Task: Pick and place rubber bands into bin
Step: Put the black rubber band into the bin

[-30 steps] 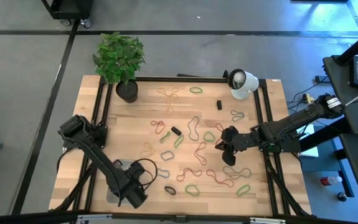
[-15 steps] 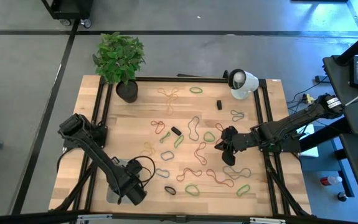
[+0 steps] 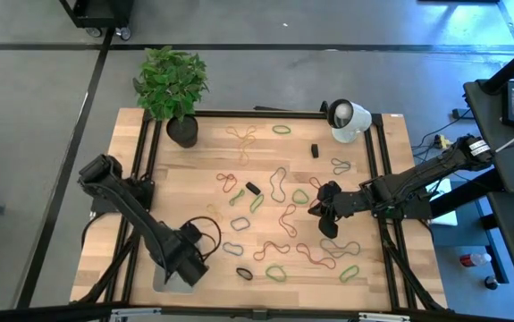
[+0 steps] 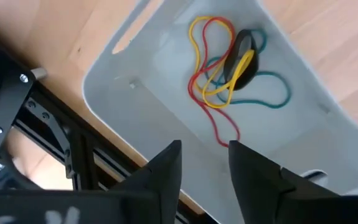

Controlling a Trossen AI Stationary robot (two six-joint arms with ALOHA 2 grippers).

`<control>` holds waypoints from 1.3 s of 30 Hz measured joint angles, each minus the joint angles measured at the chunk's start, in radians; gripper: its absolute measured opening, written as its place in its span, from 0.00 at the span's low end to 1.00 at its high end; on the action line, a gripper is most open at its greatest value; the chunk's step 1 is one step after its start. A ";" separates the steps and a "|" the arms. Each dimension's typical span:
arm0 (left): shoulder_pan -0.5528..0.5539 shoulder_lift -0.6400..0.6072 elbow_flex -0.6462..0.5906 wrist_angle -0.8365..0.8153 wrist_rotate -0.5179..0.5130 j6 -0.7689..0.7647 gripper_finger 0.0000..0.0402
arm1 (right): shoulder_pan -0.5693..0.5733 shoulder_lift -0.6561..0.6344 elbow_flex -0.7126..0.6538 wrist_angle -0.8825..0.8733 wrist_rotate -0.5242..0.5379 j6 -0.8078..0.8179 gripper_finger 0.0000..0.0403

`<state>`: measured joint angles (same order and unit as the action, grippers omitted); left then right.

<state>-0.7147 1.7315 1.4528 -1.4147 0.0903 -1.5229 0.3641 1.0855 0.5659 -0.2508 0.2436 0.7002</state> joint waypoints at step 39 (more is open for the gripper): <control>0.339 -0.170 -0.040 0.366 -0.405 0.655 0.01 | 0.000 0.000 0.000 0.024 0.000 0.006 0.02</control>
<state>-0.3753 1.5612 1.4132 -1.0485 -0.3147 -0.8680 0.3637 1.0855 0.5659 -0.2265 0.2436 0.7063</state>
